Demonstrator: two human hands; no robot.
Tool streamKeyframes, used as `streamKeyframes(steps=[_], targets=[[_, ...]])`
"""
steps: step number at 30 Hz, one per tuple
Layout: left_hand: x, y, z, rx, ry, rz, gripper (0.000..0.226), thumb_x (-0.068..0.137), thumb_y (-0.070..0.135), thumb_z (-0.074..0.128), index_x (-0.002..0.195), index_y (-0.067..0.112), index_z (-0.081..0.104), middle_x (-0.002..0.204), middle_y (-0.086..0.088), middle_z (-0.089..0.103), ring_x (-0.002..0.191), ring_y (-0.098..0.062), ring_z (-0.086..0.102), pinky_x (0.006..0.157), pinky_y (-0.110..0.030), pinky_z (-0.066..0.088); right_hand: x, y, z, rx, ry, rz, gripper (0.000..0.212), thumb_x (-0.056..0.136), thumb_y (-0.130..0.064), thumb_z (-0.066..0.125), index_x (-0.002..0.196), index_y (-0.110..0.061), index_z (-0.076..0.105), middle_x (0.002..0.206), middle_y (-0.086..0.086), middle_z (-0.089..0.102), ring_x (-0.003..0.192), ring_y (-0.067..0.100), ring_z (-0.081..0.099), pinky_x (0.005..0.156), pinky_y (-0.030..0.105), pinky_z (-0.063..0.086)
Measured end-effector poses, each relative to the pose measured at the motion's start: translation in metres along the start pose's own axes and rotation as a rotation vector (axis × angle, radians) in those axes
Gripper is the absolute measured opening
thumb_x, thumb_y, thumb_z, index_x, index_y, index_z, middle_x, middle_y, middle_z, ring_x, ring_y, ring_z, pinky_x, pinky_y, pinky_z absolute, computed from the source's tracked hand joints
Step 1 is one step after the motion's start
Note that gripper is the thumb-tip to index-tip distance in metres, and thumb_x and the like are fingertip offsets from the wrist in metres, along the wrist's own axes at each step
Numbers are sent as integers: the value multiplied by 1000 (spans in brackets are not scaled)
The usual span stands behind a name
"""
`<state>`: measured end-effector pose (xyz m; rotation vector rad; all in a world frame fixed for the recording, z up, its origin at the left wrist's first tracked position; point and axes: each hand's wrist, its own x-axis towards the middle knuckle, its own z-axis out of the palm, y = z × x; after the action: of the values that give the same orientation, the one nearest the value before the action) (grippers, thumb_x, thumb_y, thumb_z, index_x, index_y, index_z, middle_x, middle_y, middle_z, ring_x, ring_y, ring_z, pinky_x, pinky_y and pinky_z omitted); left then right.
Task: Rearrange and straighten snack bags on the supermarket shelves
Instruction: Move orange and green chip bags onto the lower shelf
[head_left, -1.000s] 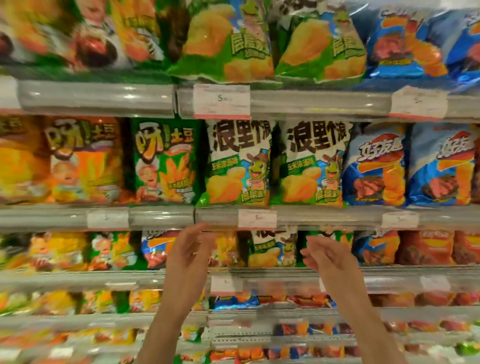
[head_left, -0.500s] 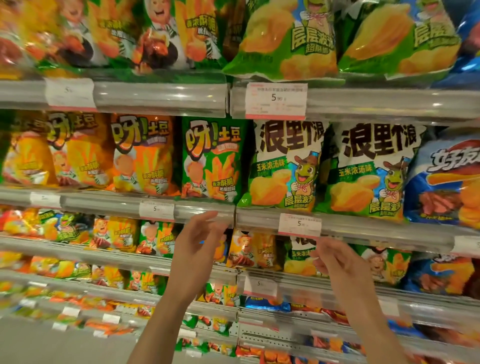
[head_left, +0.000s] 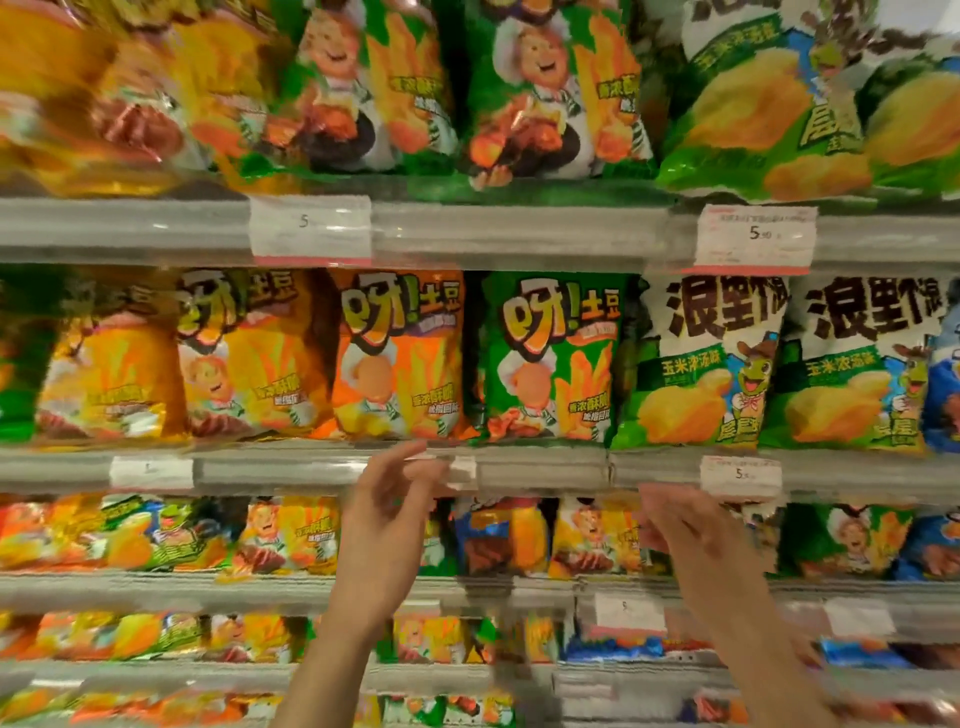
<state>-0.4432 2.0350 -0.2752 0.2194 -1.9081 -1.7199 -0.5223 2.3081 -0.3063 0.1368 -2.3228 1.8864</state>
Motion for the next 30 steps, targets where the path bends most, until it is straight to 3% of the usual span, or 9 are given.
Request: streamKeyframes(steps=[2,5,14,18,21,23,25,27,30], targets=[[12,-4,-36,5,-34,1,18,97,31,66,114,33,68,102,15,77,98,1,70,79,-15,54,-11,-6,32,7,28,-2,12,99,-16,63,97,-17,75,80,-6,77,75,7,72,69,20,56],[27,-8,-81,38,-75,4,17,99,38,62,115,38,67,103,17,76,99,-2,70,83,-24,52,-24,-23,77,65,65,15,11,98,-16,64,98,-17,75,84,0,78,85,20,74,78,30,57],[66,-3,-132,88,-138,69,18,99,41,62,117,42,63,104,25,70,96,0,68,86,-36,58,-33,-81,145,-204,32,-132,23,102,-20,56,81,-27,62,73,-15,66,74,2,63,69,19,44],[82,9,-125,281,-170,170,36,98,43,62,133,45,54,117,28,64,105,11,60,86,-21,52,-13,-97,166,-226,-18,-190,16,100,-28,60,116,-24,64,107,-10,70,98,1,67,75,9,50],[93,18,-113,457,-266,256,58,98,43,61,151,40,38,130,14,62,98,1,65,87,-30,55,2,-102,183,-181,-90,-169,52,99,-35,64,146,-23,47,137,-8,58,128,11,56,106,30,50],[100,20,-105,552,-293,288,66,98,43,61,156,38,30,134,10,63,99,-7,67,88,-34,55,11,-104,190,-257,-100,-129,70,97,-45,62,157,-26,32,144,-12,51,137,15,48,114,41,44],[105,19,-101,594,-285,286,70,97,42,62,158,36,27,110,13,70,80,0,66,68,-19,48,16,-107,195,-352,-100,-90,77,96,-54,59,160,-29,23,151,-10,49,141,18,46,115,46,41],[108,17,-100,569,-289,281,68,98,40,63,157,36,30,91,17,69,67,7,61,55,-11,38,19,-107,197,-341,-107,-106,63,97,-51,59,153,-38,35,132,-29,58,132,15,53,111,42,44],[111,15,-103,528,-272,297,63,98,40,63,154,39,34,116,17,68,80,5,60,63,-8,41,19,-109,199,-224,-107,-134,27,98,-38,64,121,-51,56,101,-43,61,113,2,60,107,37,47]])
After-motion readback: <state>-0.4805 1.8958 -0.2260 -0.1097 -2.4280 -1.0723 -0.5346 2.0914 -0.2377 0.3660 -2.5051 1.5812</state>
